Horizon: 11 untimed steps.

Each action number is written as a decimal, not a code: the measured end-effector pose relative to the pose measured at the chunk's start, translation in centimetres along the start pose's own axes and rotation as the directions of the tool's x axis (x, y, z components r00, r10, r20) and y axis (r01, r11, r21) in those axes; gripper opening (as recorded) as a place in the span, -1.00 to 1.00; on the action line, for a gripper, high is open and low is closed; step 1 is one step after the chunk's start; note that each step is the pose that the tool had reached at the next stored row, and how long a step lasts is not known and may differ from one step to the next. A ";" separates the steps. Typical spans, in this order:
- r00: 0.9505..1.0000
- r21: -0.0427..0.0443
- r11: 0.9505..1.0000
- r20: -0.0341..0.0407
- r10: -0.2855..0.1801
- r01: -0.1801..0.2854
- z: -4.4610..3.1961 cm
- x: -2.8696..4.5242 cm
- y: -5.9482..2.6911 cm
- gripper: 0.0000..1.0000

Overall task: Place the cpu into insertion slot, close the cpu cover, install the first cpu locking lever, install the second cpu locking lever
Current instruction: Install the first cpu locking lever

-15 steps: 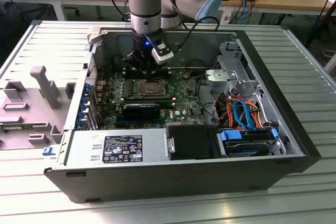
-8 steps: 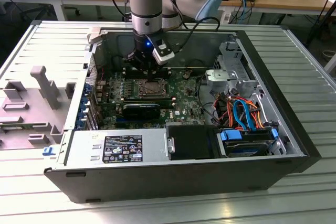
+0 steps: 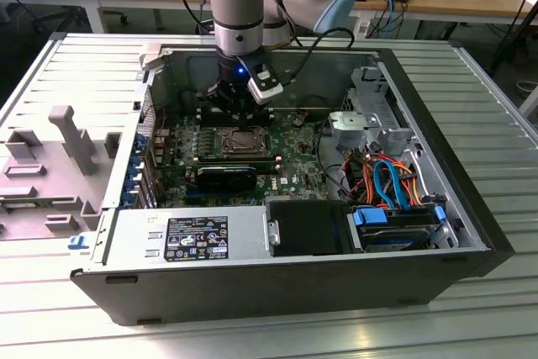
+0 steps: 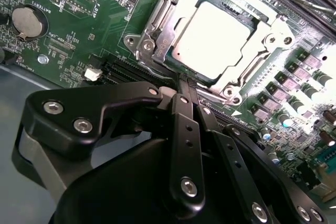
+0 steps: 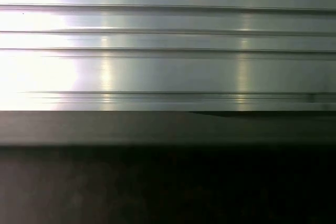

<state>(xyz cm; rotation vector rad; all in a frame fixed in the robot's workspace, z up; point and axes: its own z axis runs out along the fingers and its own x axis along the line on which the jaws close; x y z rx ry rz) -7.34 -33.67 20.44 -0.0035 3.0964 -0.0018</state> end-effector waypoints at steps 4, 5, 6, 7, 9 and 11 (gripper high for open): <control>1.000 0.000 1.000 0.000 0.000 0.000 -0.01 -0.09 -0.18 -0.79; 1.000 0.000 1.000 0.000 0.000 0.000 -0.01 -0.14 -0.19 -0.79; 1.000 0.000 1.000 0.000 0.000 0.000 -0.01 -0.17 -0.19 -0.79; 1.000 0.000 1.000 0.000 0.000 0.000 0.00 -0.17 -0.18 -0.79; 1.000 0.000 1.000 0.000 -0.002 0.002 0.00 -0.17 -0.09 -0.79; 1.000 0.002 1.000 0.001 -0.005 0.005 -0.06 -0.03 0.09 -0.79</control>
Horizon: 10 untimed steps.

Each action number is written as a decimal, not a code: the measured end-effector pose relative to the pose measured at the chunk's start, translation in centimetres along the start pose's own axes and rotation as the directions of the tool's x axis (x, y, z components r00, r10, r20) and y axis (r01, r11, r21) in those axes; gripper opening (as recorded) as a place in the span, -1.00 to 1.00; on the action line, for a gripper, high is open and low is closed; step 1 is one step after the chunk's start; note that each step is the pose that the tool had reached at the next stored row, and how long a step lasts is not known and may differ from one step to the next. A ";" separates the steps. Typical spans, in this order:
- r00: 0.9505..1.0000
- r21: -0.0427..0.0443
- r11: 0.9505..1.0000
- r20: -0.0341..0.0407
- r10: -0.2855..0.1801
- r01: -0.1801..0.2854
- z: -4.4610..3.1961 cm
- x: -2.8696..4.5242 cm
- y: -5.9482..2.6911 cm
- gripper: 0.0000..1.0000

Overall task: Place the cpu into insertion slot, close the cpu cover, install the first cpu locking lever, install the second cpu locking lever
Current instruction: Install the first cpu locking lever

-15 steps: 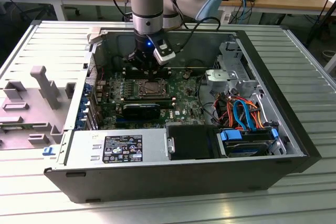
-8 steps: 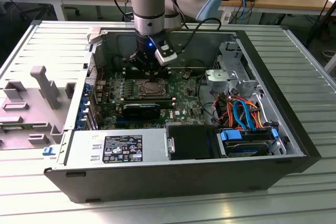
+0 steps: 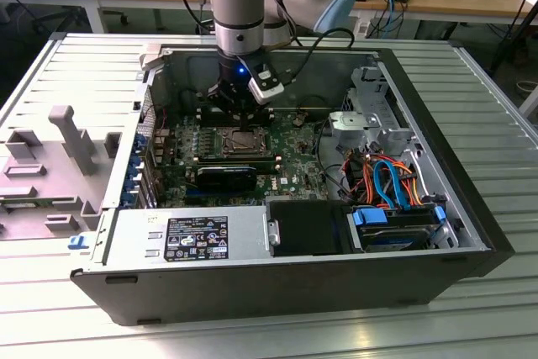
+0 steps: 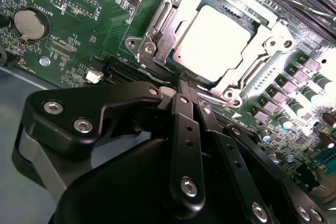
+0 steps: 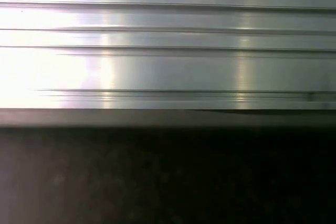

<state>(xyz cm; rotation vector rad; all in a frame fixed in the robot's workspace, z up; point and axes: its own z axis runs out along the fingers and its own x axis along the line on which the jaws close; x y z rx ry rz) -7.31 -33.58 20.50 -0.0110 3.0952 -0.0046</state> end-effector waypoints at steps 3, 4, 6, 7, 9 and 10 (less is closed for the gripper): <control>1.000 0.001 1.000 0.004 0.000 0.000 -0.10 0.50 0.09 -0.79; 1.000 0.002 1.000 0.005 -0.001 0.001 -0.11 0.60 0.11 -0.79; 1.000 0.003 1.000 0.005 -0.004 0.004 -0.12 0.65 0.18 -0.79; 1.000 0.005 1.000 0.005 -0.009 0.009 -0.12 0.65 0.28 -0.79; 0.999 0.007 0.999 0.005 -0.032 0.032 -0.11 0.65 0.72 -0.79; 0.999 0.007 0.999 0.005 -0.035 0.035 -0.11 0.65 0.86 -0.79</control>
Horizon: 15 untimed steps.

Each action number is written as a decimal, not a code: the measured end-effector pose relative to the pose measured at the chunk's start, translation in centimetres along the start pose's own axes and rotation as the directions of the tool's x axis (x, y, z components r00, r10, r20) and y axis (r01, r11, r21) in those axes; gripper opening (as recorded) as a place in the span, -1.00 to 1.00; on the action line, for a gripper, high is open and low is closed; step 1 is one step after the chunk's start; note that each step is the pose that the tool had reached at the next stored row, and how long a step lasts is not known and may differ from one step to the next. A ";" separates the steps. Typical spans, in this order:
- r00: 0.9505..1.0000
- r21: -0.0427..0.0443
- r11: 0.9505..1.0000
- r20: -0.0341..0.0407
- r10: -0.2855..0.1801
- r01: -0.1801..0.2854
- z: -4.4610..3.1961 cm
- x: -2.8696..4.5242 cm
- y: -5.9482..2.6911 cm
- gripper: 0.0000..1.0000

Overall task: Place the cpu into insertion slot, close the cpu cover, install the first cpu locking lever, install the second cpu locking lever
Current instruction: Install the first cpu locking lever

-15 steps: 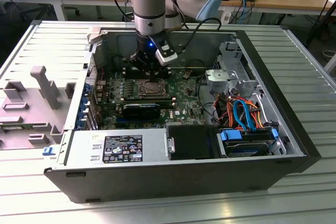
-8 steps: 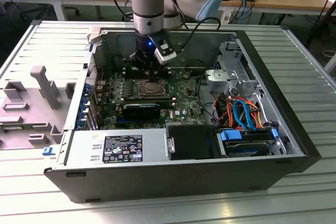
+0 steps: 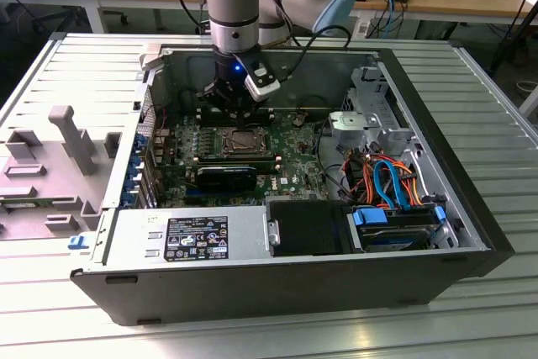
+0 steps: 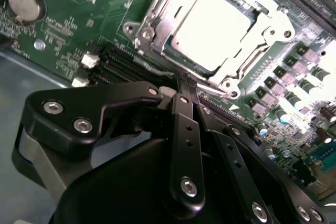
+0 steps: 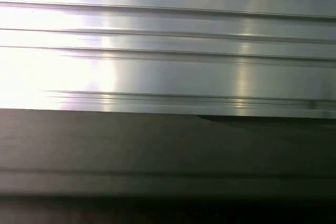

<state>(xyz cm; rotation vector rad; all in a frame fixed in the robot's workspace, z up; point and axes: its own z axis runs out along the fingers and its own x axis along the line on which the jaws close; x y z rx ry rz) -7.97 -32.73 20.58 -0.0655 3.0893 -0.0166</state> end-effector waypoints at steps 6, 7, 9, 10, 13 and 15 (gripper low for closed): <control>1.000 0.000 1.000 0.000 -0.004 0.004 0.01 -0.21 -0.13 -0.79; 1.000 0.000 1.000 -0.001 -0.004 0.004 0.02 -0.32 -0.21 -0.79; 1.000 -0.001 1.000 -0.001 -0.004 0.004 0.03 -0.52 -0.33 -0.79; 1.000 -0.001 1.000 -0.001 -0.004 0.004 0.03 -0.61 -0.37 -0.79; 1.000 -0.005 1.000 -0.002 -0.004 0.004 0.04 -0.84 -0.39 -0.79; 1.000 -0.007 1.000 -0.002 -0.004 0.004 0.05 -1.00 -0.40 -0.79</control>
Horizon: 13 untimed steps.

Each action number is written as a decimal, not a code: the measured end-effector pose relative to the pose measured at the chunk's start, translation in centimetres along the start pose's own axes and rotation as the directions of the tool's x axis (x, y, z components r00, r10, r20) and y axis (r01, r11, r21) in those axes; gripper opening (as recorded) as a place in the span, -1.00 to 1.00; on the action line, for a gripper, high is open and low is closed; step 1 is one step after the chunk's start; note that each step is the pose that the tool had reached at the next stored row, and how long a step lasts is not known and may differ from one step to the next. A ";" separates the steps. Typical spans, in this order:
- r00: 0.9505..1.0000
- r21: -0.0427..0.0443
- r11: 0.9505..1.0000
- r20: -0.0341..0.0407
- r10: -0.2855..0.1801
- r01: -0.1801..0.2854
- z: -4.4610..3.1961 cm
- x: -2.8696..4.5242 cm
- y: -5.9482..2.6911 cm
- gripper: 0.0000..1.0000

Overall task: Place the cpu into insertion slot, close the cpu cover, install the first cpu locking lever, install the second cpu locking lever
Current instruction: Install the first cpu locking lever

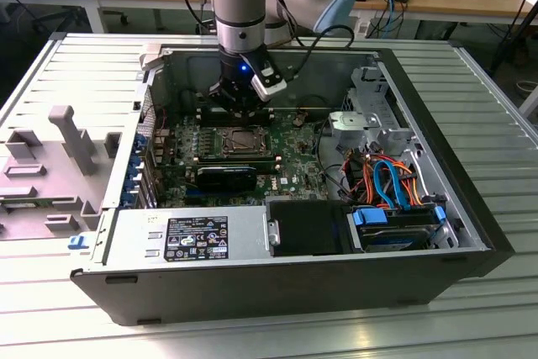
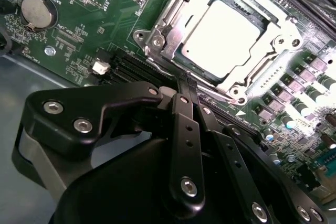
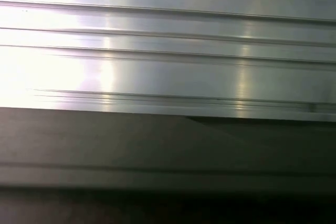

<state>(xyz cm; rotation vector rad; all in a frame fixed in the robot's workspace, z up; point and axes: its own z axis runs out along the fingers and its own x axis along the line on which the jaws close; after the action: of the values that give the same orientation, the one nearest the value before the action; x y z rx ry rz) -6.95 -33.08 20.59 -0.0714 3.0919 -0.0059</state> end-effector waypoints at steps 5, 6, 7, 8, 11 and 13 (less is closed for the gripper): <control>1.000 -0.003 1.000 -0.001 0.000 0.000 0.02 -0.36 -0.09 -0.79; 1.000 -0.003 1.000 -0.001 0.000 0.000 0.03 -0.41 -0.16 -0.79; 1.000 -0.004 1.000 -0.001 0.000 0.000 0.03 -0.46 -0.27 -0.79; 1.000 -0.004 1.000 -0.002 0.000 0.000 0.03 -0.52 -0.37 -0.79; 1.000 -0.006 1.000 -0.002 0.000 0.000 0.05 -0.67 -0.52 -0.79; 1.000 -0.007 1.000 -0.003 0.000 0.000 0.06 -0.75 -0.61 -0.79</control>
<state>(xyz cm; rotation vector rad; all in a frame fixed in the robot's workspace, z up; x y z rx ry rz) -6.17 -33.66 20.57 -0.0713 3.0947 0.0054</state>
